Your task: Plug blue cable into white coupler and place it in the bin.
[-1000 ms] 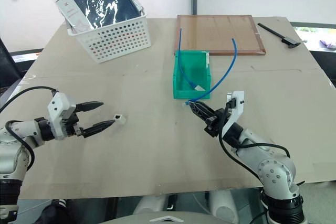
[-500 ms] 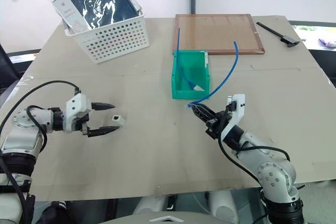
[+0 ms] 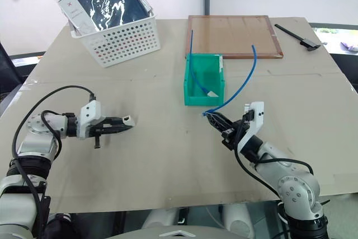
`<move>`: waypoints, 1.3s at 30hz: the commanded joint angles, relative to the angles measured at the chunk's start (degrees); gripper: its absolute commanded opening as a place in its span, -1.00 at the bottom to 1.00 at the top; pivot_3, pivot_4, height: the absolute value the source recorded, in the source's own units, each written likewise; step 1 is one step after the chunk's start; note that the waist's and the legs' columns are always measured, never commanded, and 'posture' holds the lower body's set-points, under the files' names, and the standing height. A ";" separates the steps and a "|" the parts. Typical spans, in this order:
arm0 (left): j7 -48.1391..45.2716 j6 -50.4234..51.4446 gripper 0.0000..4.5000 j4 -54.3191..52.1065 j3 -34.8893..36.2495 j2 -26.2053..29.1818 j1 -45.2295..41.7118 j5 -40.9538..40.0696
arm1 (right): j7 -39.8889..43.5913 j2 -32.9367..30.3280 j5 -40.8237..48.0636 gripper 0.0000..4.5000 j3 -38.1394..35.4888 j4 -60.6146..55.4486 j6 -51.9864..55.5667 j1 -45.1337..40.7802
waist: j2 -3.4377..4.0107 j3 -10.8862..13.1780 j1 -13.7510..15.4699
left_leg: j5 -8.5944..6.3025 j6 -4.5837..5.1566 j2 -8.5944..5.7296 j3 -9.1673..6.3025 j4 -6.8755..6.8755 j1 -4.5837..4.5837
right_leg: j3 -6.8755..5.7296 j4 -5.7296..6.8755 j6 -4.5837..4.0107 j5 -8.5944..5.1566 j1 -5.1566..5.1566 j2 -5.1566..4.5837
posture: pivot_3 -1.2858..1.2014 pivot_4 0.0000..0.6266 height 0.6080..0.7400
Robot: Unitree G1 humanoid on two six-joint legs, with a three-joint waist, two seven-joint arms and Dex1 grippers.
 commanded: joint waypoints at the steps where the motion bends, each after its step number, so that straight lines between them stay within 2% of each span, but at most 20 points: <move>1: -0.09 1.46 -0.87 -3.59 0.10 -1.32 1.17 -1.56 | 0.87 -0.63 0.60 -1.00 -0.85 -2.95 -0.62 0.33 | 0.00 0.00 0.01 | 0.00 0.00 0.00 0.00 0.00 0.00 | 0.00 0.00 0.00 0.00 0.00 0.00 | 0.03 -0.52 1.00; 7: 2.85 11.76 -0.87 -20.43 -1.71 -5.56 6.51 -4.80 | 4.28 -5.10 -6.46 -1.00 -0.13 -3.65 -3.20 -0.66 | -0.01 0.01 0.01 | 0.00 0.00 -0.01 0.01 0.02 -0.03 | 0.02 -0.01 0.00 0.00 0.00 -0.05 | 0.03 -0.52 1.00; 11: 7.02 19.32 -0.87 -30.81 -5.85 -9.44 6.89 -4.44 | 7.61 -9.01 -9.10 -1.00 -0.81 -4.00 -3.92 -1.84 | 0.00 0.01 0.05 | 0.00 0.00 -0.01 -0.01 0.03 -0.02 | 0.00 0.00 0.01 0.00 0.01 -0.02 | 0.03 -0.52 1.00; 15: 12.32 24.04 -0.87 -35.56 -11.81 -12.32 4.32 1.47 | 11.15 -14.90 -12.42 -1.00 0.13 -3.93 -2.42 -4.47 | -0.03 0.00 0.03 | 0.00 0.00 -0.03 0.02 0.05 -0.01 | 0.03 0.00 0.01 0.00 0.02 -0.02 | 0.03 -0.52 1.00; 18: 14.97 27.17 -0.87 -36.32 -16.59 -15.10 1.11 5.06 | 16.43 -20.74 -18.34 -1.00 4.19 -2.28 -2.75 -8.18 | -0.02 0.01 0.02 | 0.00 0.00 -0.04 0.01 0.05 -0.02 | 0.00 0.01 0.01 0.00 0.03 0.02 | 0.03 -0.52 1.00; 20: 16.51 28.65 -0.87 -35.45 -18.18 -16.63 -0.74 6.47 | 19.06 -22.07 -20.72 -1.00 6.47 -0.62 -3.26 -11.09 | -0.07 -0.01 -0.14 | 0.00 0.00 -0.04 0.04 0.08 -0.01 | 0.02 0.01 0.02 0.00 0.03 0.03 | 0.03 -0.52 1.00; 25: 17.02 27.62 -0.87 -32.41 -21.23 -17.40 -3.65 9.36 | 24.33 -20.96 -26.52 -1.00 13.43 5.91 -2.98 -22.45 | -0.06 0.00 -0.19 | 0.00 0.00 -0.02 0.09 0.08 0.02 | 0.07 0.02 0.01 0.01 0.03 0.06 | 0.03 -0.52 1.00; 29: 16.78 26.60 -0.87 -31.02 -21.64 -17.29 -4.57 9.84 | 28.27 -19.49 -30.37 -1.00 17.12 11.05 -3.83 -28.25 | -0.07 0.00 0.11 | 0.00 0.00 -0.02 0.01 0.09 -0.01 | 0.01 0.01 0.00 0.00 0.03 0.05 | 0.03 -0.52 1.00; 39: 15.46 22.65 -0.87 -26.54 -21.73 -16.38 -6.37 10.38 | 40.60 -19.42 -38.71 -1.00 23.16 21.67 -8.65 -34.68 | -0.07 -0.01 0.03 | 0.01 0.00 -0.07 0.00 0.21 -0.04 | 0.01 0.04 0.00 0.02 0.04 0.01 | 0.03 -0.52 1.00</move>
